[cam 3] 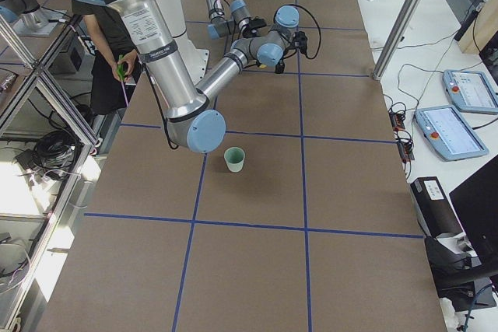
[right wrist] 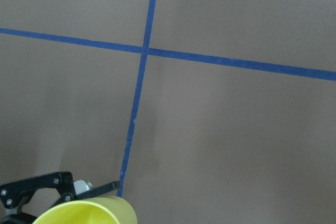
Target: Transfer and stack yellow cup on green cup
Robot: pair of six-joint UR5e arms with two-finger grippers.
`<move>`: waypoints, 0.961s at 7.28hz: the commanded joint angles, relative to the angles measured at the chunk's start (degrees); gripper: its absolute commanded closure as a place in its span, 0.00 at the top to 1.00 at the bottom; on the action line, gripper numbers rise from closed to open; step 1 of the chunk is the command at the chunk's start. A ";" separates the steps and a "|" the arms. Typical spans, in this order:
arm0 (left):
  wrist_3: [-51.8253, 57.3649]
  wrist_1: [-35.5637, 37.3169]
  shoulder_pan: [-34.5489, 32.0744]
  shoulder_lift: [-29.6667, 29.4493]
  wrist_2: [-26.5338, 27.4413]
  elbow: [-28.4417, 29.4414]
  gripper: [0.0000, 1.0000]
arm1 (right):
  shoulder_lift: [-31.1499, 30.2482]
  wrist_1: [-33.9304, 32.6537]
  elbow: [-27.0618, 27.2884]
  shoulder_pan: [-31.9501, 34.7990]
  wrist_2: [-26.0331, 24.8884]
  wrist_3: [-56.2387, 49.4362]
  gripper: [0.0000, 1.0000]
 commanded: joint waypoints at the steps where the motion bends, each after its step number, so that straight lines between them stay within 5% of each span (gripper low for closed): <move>1: 0.08 -0.02 0.04 -0.27 0.10 0.03 0.62 | 0.01 0.00 -0.24 -1.82 -0.01 0.02 0.98; 3: -0.01 -0.02 0.13 -0.45 -0.07 0.03 0.62 | 0.10 -0.09 -0.41 -2.53 -0.01 0.29 0.92; 7: 0.08 -0.02 0.04 -0.62 0.01 0.12 0.62 | 0.97 -0.09 -0.42 -3.85 -0.10 2.48 0.56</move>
